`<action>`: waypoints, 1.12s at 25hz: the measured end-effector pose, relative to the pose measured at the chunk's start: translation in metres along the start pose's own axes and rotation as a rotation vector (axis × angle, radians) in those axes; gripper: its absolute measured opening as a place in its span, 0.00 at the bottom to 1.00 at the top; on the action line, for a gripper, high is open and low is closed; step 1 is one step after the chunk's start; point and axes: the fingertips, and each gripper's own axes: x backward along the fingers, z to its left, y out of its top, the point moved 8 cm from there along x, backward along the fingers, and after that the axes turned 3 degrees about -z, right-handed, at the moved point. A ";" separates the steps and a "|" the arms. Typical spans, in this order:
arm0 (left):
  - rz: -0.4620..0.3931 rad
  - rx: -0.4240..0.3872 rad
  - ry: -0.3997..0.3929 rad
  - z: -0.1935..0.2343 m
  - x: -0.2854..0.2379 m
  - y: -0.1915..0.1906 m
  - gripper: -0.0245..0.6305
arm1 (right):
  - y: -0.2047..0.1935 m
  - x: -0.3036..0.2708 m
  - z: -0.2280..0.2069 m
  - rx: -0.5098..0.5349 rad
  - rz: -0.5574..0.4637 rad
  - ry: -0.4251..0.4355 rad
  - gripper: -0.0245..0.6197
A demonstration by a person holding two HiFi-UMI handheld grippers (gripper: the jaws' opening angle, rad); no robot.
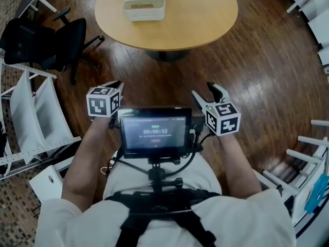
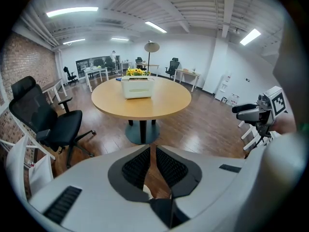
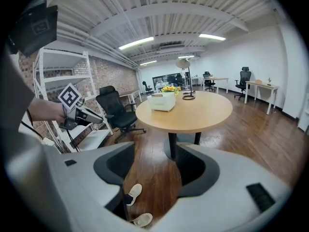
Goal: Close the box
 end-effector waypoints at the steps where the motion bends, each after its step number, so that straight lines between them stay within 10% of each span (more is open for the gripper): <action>1: 0.004 0.000 -0.006 0.005 -0.007 0.005 0.09 | 0.005 -0.006 -0.002 0.000 0.005 -0.004 0.47; 28: -0.012 0.055 -0.019 0.023 -0.025 0.013 0.09 | 0.041 -0.043 0.008 0.106 0.053 0.007 0.45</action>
